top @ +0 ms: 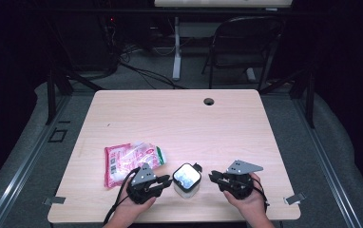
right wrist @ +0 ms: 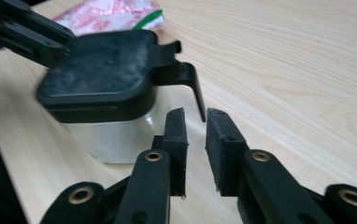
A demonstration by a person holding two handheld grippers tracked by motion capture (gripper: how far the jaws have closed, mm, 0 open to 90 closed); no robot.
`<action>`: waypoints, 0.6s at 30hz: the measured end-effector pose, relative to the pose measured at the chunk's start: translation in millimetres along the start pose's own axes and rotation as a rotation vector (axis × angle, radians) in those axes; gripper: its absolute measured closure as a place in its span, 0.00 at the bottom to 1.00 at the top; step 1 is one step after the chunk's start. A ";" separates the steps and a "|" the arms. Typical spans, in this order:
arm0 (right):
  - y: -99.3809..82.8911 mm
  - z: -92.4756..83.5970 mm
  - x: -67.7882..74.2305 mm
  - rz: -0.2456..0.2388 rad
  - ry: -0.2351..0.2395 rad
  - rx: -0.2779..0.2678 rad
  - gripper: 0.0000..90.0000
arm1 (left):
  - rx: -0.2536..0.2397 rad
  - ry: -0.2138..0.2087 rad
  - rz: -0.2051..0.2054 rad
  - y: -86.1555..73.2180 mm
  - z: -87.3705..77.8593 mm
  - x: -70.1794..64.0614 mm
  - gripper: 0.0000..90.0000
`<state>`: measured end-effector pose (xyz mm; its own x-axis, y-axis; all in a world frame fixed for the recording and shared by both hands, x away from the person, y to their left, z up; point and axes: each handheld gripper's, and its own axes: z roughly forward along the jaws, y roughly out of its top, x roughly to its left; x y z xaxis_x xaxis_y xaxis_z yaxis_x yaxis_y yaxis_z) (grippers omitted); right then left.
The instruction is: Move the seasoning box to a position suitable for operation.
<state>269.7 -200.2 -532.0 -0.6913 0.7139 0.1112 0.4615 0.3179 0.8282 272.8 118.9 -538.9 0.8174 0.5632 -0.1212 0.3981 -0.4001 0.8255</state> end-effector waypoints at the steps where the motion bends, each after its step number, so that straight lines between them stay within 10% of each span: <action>1: -0.1 -1.8 2.7 -0.002 0.003 0.002 0.90 | 0.001 -0.001 0.002 0.1 0.1 0.1 0.85; 18: 1.0 5.3 24.0 -0.036 0.004 0.017 0.91 | 0.013 -0.036 -0.007 0.3 2.8 -1.0 0.89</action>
<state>256.5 -179.4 -531.3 -0.7097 0.6995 0.0839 0.4456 0.3535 0.8225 273.3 116.2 -540.1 0.8293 0.5392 -0.1469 0.4085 -0.4056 0.8177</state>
